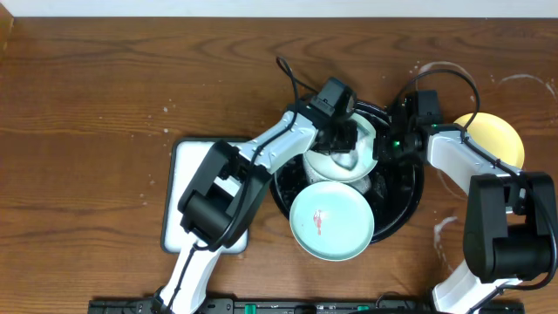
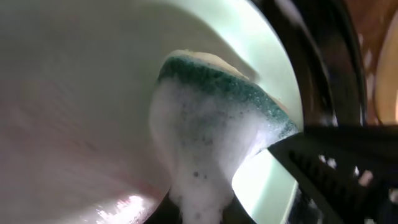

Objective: Clean dirty plates on tray and stack at the side
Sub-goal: 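Scrub the pale green plate with the sponge in the left gripper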

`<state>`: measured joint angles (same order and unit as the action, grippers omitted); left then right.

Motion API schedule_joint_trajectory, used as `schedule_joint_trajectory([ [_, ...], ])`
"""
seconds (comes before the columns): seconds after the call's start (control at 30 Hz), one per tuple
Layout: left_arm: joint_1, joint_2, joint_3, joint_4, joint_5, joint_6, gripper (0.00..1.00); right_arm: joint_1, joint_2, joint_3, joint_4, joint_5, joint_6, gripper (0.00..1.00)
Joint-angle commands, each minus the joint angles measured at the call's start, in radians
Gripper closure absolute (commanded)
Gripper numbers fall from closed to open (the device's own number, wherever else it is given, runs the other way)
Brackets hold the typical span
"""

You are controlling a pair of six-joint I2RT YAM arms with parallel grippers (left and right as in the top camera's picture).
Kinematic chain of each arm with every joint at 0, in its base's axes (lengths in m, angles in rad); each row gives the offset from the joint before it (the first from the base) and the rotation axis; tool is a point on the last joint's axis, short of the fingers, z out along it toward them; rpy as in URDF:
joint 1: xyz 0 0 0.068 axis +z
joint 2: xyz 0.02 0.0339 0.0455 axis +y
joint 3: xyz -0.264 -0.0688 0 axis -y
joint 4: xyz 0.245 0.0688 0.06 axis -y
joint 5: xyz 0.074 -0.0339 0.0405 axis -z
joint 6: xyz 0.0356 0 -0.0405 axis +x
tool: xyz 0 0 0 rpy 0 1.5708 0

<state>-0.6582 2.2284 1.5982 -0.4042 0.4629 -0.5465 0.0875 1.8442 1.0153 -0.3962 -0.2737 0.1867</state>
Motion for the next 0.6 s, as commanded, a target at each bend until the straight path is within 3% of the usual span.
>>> schedule_joint_trajectory([
  [0.0,-0.008,0.046,-0.027,-0.066,0.014,-0.049,0.92,-0.007,0.019,-0.021,-0.012,0.068,-0.008,0.99],
  [0.37,0.12,0.046,-0.027,-0.164,-0.675,0.196,0.93,-0.007,0.019,-0.021,-0.011,0.068,-0.008,0.99],
  [0.57,0.097,0.046,-0.027,-0.132,-0.905,0.344,0.93,-0.007,0.019,-0.021,-0.012,0.068,-0.008,0.99],
])
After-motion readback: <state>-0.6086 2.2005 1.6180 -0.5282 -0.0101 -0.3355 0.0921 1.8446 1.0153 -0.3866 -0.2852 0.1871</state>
